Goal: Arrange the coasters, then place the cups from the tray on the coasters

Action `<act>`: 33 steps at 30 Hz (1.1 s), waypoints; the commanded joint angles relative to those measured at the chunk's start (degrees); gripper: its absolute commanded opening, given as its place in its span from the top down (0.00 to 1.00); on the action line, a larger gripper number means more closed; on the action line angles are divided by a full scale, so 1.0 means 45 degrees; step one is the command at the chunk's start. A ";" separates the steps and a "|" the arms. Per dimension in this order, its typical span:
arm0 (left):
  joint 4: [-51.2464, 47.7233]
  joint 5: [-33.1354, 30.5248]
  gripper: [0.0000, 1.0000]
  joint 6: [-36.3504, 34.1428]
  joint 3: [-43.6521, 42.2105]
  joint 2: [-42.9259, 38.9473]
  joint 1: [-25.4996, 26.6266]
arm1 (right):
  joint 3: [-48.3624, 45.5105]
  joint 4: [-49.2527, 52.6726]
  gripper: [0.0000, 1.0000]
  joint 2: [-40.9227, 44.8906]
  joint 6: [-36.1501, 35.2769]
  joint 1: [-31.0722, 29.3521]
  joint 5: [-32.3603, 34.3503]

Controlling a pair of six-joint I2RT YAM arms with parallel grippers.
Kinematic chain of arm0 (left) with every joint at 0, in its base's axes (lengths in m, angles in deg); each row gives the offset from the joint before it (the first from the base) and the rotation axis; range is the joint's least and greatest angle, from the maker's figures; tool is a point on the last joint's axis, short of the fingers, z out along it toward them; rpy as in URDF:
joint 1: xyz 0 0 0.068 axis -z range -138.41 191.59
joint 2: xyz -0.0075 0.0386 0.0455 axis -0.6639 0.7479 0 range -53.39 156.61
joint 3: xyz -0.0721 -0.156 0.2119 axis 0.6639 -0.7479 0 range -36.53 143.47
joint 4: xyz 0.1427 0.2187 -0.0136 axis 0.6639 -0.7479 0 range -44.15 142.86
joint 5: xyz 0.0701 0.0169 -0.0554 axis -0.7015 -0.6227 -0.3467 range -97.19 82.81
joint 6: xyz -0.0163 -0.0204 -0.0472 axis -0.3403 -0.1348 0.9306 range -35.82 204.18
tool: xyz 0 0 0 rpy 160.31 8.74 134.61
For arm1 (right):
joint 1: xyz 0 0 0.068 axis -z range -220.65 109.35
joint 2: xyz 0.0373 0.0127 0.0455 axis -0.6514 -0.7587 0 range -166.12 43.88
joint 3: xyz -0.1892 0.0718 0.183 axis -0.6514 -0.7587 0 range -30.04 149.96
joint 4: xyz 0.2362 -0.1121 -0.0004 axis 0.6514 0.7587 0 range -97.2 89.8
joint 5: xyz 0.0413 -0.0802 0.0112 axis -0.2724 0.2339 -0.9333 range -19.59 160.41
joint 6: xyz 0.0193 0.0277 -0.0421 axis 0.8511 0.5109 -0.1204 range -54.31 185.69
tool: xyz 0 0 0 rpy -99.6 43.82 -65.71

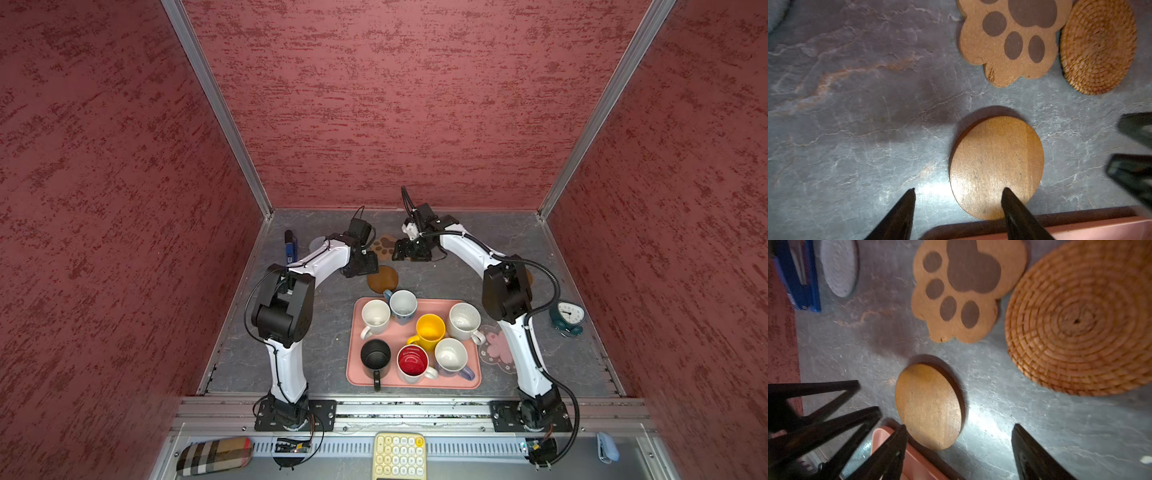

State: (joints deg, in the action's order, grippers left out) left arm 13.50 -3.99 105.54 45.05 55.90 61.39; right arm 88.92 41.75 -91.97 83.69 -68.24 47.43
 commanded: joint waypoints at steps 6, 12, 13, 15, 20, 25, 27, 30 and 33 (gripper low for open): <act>0.0904 0.0381 0.07 0.0776 -0.1265 -0.1752 -0.0427 | -0.2340 -0.1632 0.20 0.1371 -0.0170 -0.0363 -0.1041; 0.1259 0.0537 0.02 0.1090 -0.2266 -0.2791 -0.0843 | -0.3287 -0.2210 0.20 0.1745 -0.0085 -0.0844 -0.1074; 0.1271 0.0507 0.02 0.1109 -0.2368 -0.2883 -0.0864 | -0.3372 -0.2287 0.20 0.1769 -0.0060 -0.0920 -0.1099; 0.1318 0.0419 0.02 0.1170 -0.2661 -0.3098 -0.0911 | -0.3479 -0.2451 0.20 0.1783 0.0018 -0.1088 -0.1141; 0.1428 0.0365 0.01 0.1190 -0.3296 -0.3492 -0.1035 | -0.3641 -0.3010 0.20 0.1694 0.0501 -0.1260 -0.1469; 0.1556 0.0342 0.01 0.1209 -0.3909 -0.3803 -0.1166 | -0.3469 -0.3550 0.21 0.1401 0.1036 -0.1329 -0.1859; 0.1575 0.0323 0.00 0.1173 -0.4055 -0.3884 -0.1231 | -0.3297 -0.3706 0.21 0.1251 0.1235 -0.1323 -0.1979; 0.1558 0.0304 0.00 0.1150 -0.4186 -0.3987 -0.1307 | -0.2954 -0.3880 0.21 0.0926 0.1511 -0.1353 -0.2210; 0.1622 0.0301 0.00 0.1131 -0.4281 -0.3996 -0.1332 | -0.2459 -0.3849 0.21 0.0573 0.1644 -0.1401 -0.2408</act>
State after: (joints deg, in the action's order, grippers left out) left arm 19.53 -2.37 110.50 26.19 39.18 55.77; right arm 75.24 26.47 -87.65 89.68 -74.32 38.58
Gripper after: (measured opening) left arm 0.999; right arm 0.789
